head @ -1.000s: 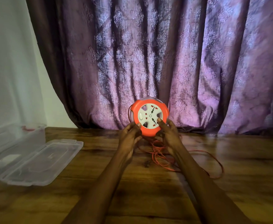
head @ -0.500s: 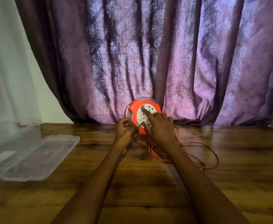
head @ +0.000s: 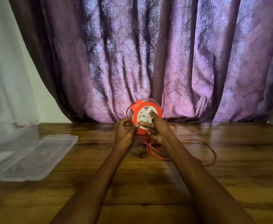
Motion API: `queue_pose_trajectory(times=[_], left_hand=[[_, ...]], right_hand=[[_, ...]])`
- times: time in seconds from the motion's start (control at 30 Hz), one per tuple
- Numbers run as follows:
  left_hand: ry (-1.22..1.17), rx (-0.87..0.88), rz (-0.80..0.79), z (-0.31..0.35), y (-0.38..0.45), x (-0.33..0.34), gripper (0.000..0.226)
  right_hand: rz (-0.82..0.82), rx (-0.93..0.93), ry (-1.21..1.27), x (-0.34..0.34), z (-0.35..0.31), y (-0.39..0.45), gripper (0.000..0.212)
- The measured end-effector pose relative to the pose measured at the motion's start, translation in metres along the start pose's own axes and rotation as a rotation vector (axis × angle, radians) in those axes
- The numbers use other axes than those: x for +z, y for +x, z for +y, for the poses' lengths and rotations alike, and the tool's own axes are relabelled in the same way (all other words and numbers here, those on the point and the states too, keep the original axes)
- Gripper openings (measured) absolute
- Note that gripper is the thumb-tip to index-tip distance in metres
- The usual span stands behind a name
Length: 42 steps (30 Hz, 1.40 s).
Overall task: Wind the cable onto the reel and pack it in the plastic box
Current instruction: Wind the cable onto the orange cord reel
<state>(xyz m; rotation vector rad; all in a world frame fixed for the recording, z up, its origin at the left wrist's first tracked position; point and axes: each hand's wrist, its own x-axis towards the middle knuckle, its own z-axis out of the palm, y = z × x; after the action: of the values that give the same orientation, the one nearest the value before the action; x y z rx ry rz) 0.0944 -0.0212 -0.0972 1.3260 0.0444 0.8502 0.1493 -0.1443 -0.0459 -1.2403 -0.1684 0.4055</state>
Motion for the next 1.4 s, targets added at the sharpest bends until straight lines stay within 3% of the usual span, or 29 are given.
queue_pose_trajectory(times=[0.1,0.2,0.27,0.4,0.5,0.6,0.73,1.0,1.13,1.4], left_hand=[[-0.108,-0.092,0.036,0.009,0.005,-0.005,0.027],[-0.101,-0.176,0.044,0.015,0.010,-0.016,0.022],[-0.067,-0.214,0.032,0.018,0.015,-0.024,0.029],[0.064,-0.207,-0.065,0.023,0.022,-0.034,0.026],[0.146,-0.170,-0.103,0.023,0.022,-0.034,0.014],[0.192,-0.140,-0.125,0.022,0.022,-0.031,0.005],[0.207,-0.146,-0.123,0.022,0.024,-0.029,0.008],[0.276,-0.033,-0.078,0.017,0.015,-0.012,0.031],[0.342,0.037,-0.063,0.017,0.016,-0.014,0.036],[0.237,-0.007,-0.015,0.009,0.008,-0.002,0.033]], right_hand=[[0.093,-0.299,-0.354,-0.001,0.003,0.001,0.025],[0.289,-0.890,-1.141,-0.013,0.009,0.005,0.024],[0.149,-1.119,-1.446,-0.019,0.006,0.007,0.047],[0.057,-1.124,-1.718,-0.022,-0.002,0.001,0.069],[0.034,-1.119,-1.871,-0.021,-0.002,-0.001,0.065],[0.024,-1.139,-1.894,-0.020,-0.002,-0.004,0.057],[0.077,-1.149,-1.923,-0.019,-0.002,-0.004,0.070],[0.365,-1.035,-1.730,-0.010,0.009,-0.006,0.062],[0.384,-0.985,-1.653,-0.009,0.011,-0.007,0.060],[0.364,-0.775,-1.354,-0.009,0.008,-0.009,0.065]])
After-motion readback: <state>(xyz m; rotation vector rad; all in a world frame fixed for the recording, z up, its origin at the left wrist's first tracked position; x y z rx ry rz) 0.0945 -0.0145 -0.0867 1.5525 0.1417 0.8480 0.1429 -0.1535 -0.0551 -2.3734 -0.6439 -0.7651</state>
